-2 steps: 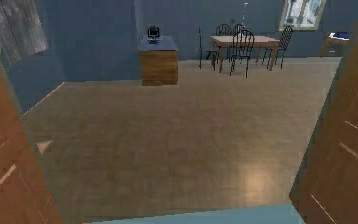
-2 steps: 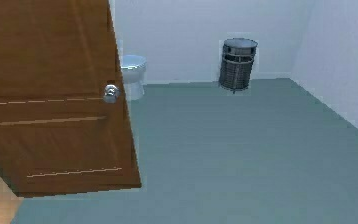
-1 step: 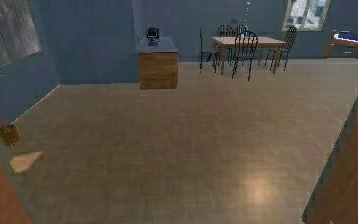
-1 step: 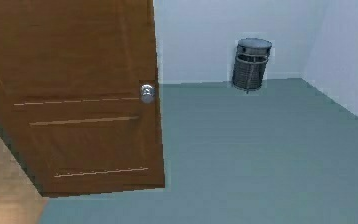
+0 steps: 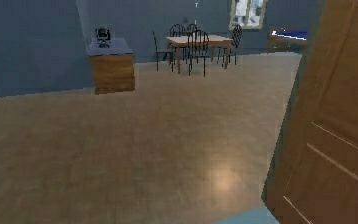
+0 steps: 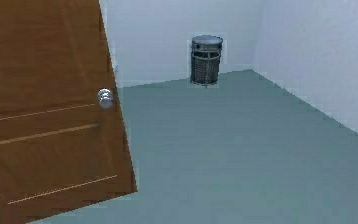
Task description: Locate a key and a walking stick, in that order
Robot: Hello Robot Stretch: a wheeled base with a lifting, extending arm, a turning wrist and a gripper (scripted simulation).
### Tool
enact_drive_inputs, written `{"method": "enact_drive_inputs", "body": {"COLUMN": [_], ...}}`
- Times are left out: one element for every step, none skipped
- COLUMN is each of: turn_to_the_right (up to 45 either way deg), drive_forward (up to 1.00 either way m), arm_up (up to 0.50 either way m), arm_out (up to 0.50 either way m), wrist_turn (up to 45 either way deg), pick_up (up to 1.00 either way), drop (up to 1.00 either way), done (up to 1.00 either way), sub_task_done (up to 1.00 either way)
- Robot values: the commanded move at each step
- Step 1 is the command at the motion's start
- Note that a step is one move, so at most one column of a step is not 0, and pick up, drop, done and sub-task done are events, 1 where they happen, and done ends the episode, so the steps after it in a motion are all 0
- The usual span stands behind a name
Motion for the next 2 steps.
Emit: {"method": "enact_drive_inputs", "body": {"turn_to_the_right": [0.0, 6.0], "drive_forward": [1.00, 0.00], "arm_up": [0.00, 0.00], "arm_out": [0.00, 0.00], "wrist_turn": [0.0, 0.0], "pick_up": [0.00, 0.00], "drop": [0.00, 0.00], "done": [0.00, 0.00], "sub_task_done": [0.00, 0.00]}}
